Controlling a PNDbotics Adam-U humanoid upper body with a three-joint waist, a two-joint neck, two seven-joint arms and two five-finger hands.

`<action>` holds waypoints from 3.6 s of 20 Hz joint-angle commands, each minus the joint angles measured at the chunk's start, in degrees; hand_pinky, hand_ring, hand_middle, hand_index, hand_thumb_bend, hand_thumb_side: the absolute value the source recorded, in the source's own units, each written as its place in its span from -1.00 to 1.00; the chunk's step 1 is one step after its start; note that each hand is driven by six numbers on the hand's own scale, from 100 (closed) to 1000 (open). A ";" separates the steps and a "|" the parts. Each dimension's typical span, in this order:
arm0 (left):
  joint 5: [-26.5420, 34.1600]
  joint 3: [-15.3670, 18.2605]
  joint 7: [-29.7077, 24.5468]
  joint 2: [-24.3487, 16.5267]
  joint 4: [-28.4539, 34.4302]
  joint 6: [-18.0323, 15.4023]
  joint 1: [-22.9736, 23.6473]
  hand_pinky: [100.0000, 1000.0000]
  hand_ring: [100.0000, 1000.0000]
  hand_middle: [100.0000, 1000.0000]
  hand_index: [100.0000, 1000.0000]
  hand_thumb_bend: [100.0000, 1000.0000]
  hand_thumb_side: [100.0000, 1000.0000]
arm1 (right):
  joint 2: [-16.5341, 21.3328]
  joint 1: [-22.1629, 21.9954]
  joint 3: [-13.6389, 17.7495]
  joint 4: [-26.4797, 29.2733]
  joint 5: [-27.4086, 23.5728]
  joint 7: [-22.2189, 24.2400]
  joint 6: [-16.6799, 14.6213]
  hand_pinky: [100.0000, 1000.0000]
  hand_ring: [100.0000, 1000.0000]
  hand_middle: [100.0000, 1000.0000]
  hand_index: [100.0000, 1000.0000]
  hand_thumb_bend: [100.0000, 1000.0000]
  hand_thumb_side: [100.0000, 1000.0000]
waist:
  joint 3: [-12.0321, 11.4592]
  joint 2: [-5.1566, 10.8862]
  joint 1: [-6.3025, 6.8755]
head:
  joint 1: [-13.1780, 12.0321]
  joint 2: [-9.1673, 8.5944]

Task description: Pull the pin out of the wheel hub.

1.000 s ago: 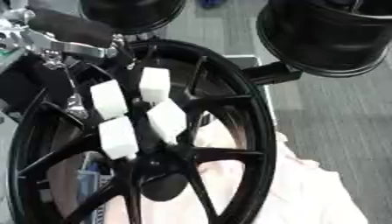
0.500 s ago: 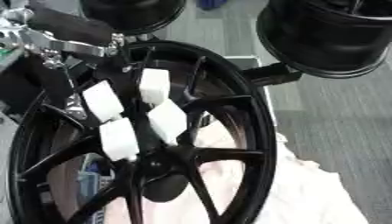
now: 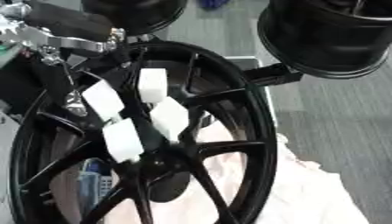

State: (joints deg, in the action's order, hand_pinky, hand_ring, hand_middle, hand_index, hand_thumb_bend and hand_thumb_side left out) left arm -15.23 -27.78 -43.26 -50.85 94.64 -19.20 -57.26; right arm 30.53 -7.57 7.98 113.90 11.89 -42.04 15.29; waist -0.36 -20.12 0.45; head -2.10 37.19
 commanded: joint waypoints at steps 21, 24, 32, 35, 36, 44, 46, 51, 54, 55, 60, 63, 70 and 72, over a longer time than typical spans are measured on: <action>4.93 1.17 -8.68 -1.74 -1.46 4.37 0.13 0.20 -0.09 0.18 0.47 0.35 -1.00 | 0.89 0.44 1.15 0.69 -0.33 -0.14 -0.07 0.25 0.32 0.23 0.28 -1.00 -0.18 | 0.03 1.67 -0.03 | -0.37 -0.91; 6.26 0.92 -8.71 -1.50 -1.95 4.87 0.23 0.14 -0.21 0.10 0.39 0.34 -1.00 | 0.78 0.46 1.17 0.69 -0.40 -0.17 -0.07 0.25 0.32 0.23 0.28 -1.00 -0.18 | 0.09 1.65 -0.03 | -0.39 -0.96; 8.81 0.01 -8.71 -1.03 -2.83 5.47 0.32 0.18 -0.17 0.06 0.28 0.28 -1.00 | 0.62 0.53 1.29 0.69 -0.45 -0.28 -0.10 0.25 0.32 0.23 0.28 -1.00 -0.18 | 0.27 1.64 0.00 | -0.61 -1.05; 9.34 0.00 -8.71 -0.87 -3.06 5.66 0.24 0.08 -0.35 -0.10 0.12 0.27 -1.00 | 0.56 0.55 1.31 0.69 -0.46 -0.27 -0.10 0.25 0.32 0.23 0.28 -1.00 -0.18 | 0.32 1.65 -0.01 | -0.67 -1.14; 9.36 0.06 -8.71 -0.83 -3.11 5.71 0.21 0.04 -0.42 -0.15 0.07 0.28 -1.00 | 0.54 0.55 1.33 0.69 -0.46 -0.28 -0.11 0.25 0.32 0.23 0.28 -1.00 -0.18 | 0.32 1.67 -0.02 | -0.70 -1.13; 6.77 0.54 -6.02 -0.72 -3.14 5.32 0.26 -0.17 -0.70 -0.39 -0.14 0.26 -1.00 | 0.45 0.55 1.44 0.69 -0.53 -0.45 -0.26 0.24 0.32 0.23 0.28 -1.00 -0.18 | 0.33 1.78 -0.06 | -0.81 -1.07; 6.24 0.59 -4.47 -0.73 -3.09 5.17 0.32 -0.22 -0.77 -0.46 -0.19 0.26 -1.00 | 0.47 0.52 1.47 0.69 -0.53 -0.47 -0.30 0.24 0.32 0.23 0.28 -1.00 -0.18 | 0.33 1.83 -0.07 | -0.84 -1.05; 5.34 1.38 0.48 -0.89 -2.48 5.45 0.23 -0.27 -0.90 -0.59 -0.28 0.28 -1.00 | 0.48 0.48 1.51 0.69 -0.57 -0.52 -0.39 0.24 0.32 0.23 0.28 -1.00 -0.18 | 0.30 1.96 -0.08 | -0.90 -1.00; 4.52 2.11 3.07 -0.98 -2.29 6.07 0.05 -0.30 -0.95 -0.63 -0.30 0.30 -1.00 | 0.45 0.45 1.59 0.69 -0.56 -0.60 -0.43 0.24 0.32 0.23 0.28 -1.00 -0.18 | 0.27 2.02 -0.07 | -1.01 -1.00; 4.24 2.35 3.75 -1.01 -2.25 6.19 -0.01 -0.30 -0.95 -0.64 -0.30 0.30 -1.00 | 0.44 0.43 1.61 0.69 -0.55 -0.61 -0.43 0.24 0.32 0.23 0.28 -1.00 -0.18 | 0.26 2.03 -0.07 | -1.03 -1.02; 4.70 4.06 5.49 -1.42 -1.83 6.69 -0.34 -0.32 -1.00 -0.75 -0.38 0.33 -1.00 | 0.40 0.36 1.69 0.69 -0.43 -0.70 -0.41 0.24 0.32 0.23 0.28 -1.00 -0.18 | 0.22 2.10 -0.03 | -1.01 -1.04; 5.29 5.48 5.83 -2.03 -0.71 7.00 -0.18 -0.28 -1.00 -0.68 -0.33 0.34 -1.00 | 0.35 0.34 1.73 0.69 -0.38 -0.76 -0.41 0.24 0.32 0.23 0.28 -1.00 -0.18 | 0.13 2.10 0.00 | -0.93 -1.03; 8.23 7.02 -2.60 -3.61 0.55 9.19 0.69 0.53 0.33 0.34 0.55 0.37 -1.00 | 0.38 0.20 1.77 0.69 -0.26 -0.83 -0.46 0.24 0.32 0.23 0.28 -1.00 -0.18 | -0.13 2.24 0.09 | -0.78 -0.58; 8.59 7.59 -4.40 -3.65 0.40 9.96 0.52 0.52 0.32 0.33 0.59 0.36 -1.00 | 0.38 0.17 1.78 0.69 -0.25 -0.85 -0.45 0.24 0.32 0.23 0.28 -1.00 -0.18 | -0.18 2.30 0.12 | -0.79 -0.28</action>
State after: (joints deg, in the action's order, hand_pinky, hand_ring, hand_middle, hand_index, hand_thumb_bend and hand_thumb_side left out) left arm -7.09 -21.59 -46.31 -52.42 94.57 -9.60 -55.91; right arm 29.97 -7.40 8.96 113.90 11.45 -42.65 14.85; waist -0.47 -19.04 0.60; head -2.87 36.76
